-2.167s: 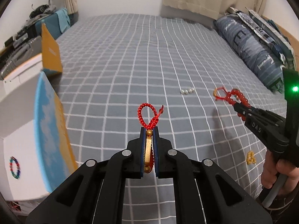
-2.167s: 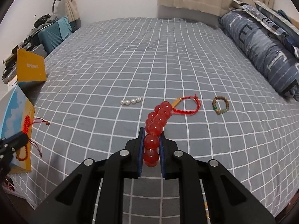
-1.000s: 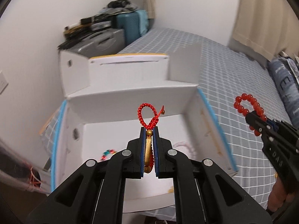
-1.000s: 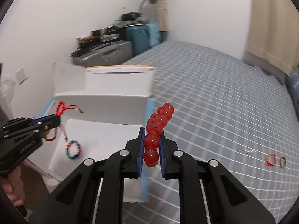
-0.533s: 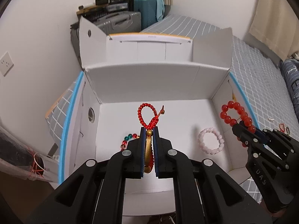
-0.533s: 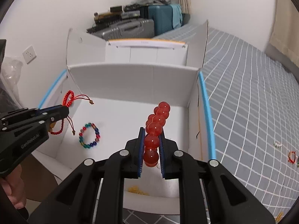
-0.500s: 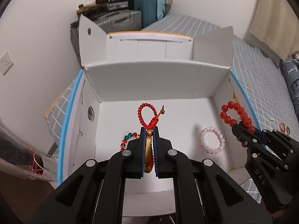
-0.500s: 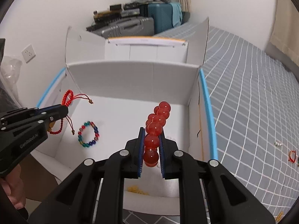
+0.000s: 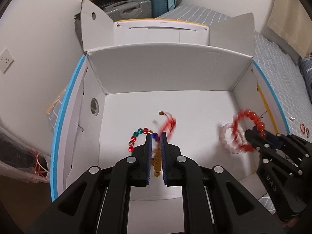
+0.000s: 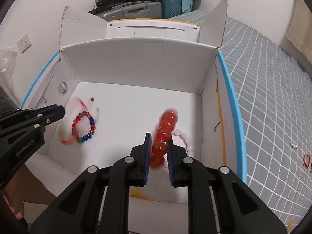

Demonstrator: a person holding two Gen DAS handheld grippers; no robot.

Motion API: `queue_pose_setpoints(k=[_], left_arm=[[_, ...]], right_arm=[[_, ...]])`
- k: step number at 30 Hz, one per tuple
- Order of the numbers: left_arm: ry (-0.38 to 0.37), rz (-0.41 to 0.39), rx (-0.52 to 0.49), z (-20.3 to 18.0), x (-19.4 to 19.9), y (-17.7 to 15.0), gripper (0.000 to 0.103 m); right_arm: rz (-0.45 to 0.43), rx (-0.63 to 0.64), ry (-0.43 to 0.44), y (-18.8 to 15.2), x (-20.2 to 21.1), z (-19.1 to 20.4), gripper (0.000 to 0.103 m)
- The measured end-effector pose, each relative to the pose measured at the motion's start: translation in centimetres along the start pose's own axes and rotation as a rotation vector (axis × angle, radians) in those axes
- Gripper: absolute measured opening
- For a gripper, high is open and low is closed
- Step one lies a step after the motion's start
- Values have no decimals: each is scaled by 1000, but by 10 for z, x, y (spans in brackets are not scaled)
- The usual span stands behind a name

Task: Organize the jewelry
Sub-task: 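Open both tools to drop the red bracelets into the box, then move both tools back toward the pearl string and amber beads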

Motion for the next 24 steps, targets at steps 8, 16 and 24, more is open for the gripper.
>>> queue_pose_setpoints(k=[8,16,24], left_arm=[[24,-39,50,16,17,0,66],[24,-138,52,10,47,14,95],[3,-185,34,-11,65,21,97]], right_arm=[[-131,11,11,7,40,3,80],[-239,50,-55,15,74,-10,95],[-267,9,-69,12,99,-39,95]])
Point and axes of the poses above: each gripper's, at about its wrist camera, not at the fingertips, and x roughly against the way its jaws point, z to its left, y to its top, the point moved 6 cm from there along -x, roughly the way its jaws point, and after that the axes turned 3 degrees about y, right-handed, at the moved point
